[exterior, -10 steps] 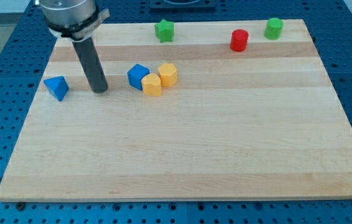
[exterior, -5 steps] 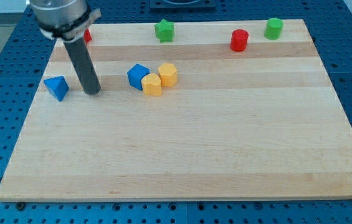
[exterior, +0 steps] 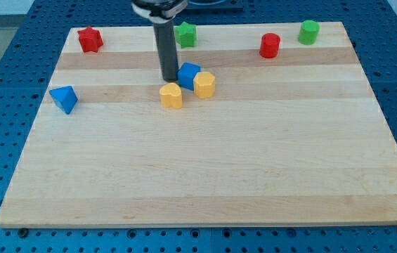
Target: Place the blue cube towards the center right
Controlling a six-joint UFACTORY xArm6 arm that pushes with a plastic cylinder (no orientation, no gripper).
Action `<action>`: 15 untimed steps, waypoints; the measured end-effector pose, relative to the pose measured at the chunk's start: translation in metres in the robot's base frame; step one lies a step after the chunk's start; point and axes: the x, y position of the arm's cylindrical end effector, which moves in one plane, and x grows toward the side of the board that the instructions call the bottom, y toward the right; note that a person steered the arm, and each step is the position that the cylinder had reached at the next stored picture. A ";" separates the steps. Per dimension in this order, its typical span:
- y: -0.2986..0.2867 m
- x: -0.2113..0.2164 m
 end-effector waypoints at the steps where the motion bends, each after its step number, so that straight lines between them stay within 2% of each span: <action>1: 0.024 -0.019; 3: -0.039 -0.013; 4: -0.043 0.005; 5: -0.009 0.010; 7: 0.100 0.005; 12: 0.205 0.002; 14: 0.205 -0.049; 15: 0.221 -0.051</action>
